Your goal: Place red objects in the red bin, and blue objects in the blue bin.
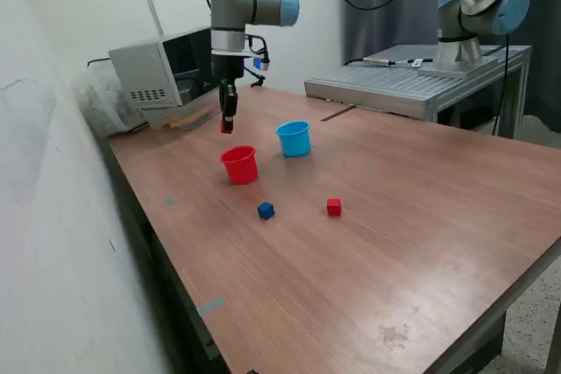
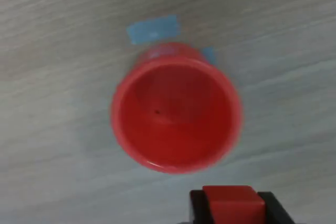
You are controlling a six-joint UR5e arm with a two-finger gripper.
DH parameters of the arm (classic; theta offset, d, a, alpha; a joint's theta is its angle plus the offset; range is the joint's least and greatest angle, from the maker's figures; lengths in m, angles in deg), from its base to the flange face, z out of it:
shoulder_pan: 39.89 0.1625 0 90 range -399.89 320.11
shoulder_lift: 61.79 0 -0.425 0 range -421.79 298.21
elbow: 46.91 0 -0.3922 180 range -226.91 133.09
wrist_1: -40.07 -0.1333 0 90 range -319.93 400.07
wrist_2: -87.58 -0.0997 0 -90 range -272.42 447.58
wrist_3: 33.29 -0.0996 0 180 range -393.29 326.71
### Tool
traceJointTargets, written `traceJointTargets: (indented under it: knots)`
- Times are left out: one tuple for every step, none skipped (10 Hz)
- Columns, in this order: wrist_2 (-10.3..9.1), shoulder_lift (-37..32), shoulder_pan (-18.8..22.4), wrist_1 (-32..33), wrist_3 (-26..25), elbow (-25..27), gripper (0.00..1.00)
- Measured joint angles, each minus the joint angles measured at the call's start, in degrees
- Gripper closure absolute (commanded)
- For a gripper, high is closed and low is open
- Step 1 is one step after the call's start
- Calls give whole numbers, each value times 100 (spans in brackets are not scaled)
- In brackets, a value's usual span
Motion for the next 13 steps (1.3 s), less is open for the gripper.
traceJointTargets:
  knots:
    - [64, 122, -71, 2, -28, -35, 100]
    - [89, 207, -144, -3, -41, -46, 100]
    - [90, 251, -210, -16, -48, -44, 100]
    - [88, 273, -257, -30, -53, -41, 100]
    - [83, 279, -278, -42, -54, -35, 100]
    - [54, 278, -270, -52, -54, -32, 100]
    - [-6, 273, -251, -61, -49, -26, 100]
    - [-62, 265, -233, -79, -33, -17, 0]
    - [-91, 261, -220, -126, -16, -10, 0]
    - [-107, 258, -210, -182, -3, -5, 0]
    - [-114, 258, -204, -219, 3, -3, 0]
    - [-117, 259, -202, -259, 6, -1, 0]
    - [-119, 258, -188, -340, 19, 2, 0]
